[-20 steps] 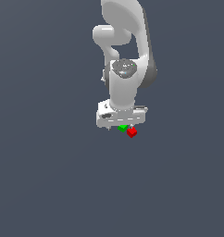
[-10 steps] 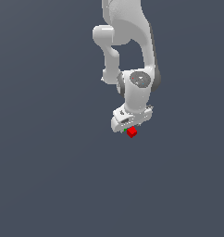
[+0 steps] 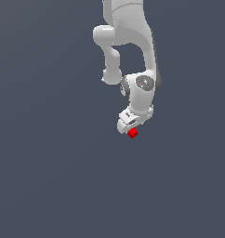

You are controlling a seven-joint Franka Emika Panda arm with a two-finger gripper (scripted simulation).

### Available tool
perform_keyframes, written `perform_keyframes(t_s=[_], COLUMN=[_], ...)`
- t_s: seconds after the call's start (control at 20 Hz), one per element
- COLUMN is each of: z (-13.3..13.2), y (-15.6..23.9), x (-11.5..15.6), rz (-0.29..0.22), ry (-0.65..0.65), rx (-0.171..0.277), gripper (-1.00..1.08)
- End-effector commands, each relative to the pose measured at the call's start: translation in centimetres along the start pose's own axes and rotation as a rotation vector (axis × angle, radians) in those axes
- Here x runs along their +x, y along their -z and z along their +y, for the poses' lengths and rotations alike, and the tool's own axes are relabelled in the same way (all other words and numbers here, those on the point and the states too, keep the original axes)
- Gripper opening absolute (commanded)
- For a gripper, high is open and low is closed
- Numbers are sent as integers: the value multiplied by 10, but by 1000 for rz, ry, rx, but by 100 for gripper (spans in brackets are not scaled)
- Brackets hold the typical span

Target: Stack the red cube on top of the green cube.

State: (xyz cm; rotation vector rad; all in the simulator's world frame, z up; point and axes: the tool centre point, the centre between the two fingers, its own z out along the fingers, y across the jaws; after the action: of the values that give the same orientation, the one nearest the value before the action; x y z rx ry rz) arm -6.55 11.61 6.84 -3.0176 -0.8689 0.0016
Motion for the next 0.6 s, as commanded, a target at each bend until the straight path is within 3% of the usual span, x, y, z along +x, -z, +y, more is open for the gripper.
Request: perform_keyframes(t_s=[0.0, 0.55], z=[0, 2], y=[-1, -11], x=[0, 0], rz=[1, 0], ry=[5, -6], rx=[-1, -1], gripper=[100, 100])
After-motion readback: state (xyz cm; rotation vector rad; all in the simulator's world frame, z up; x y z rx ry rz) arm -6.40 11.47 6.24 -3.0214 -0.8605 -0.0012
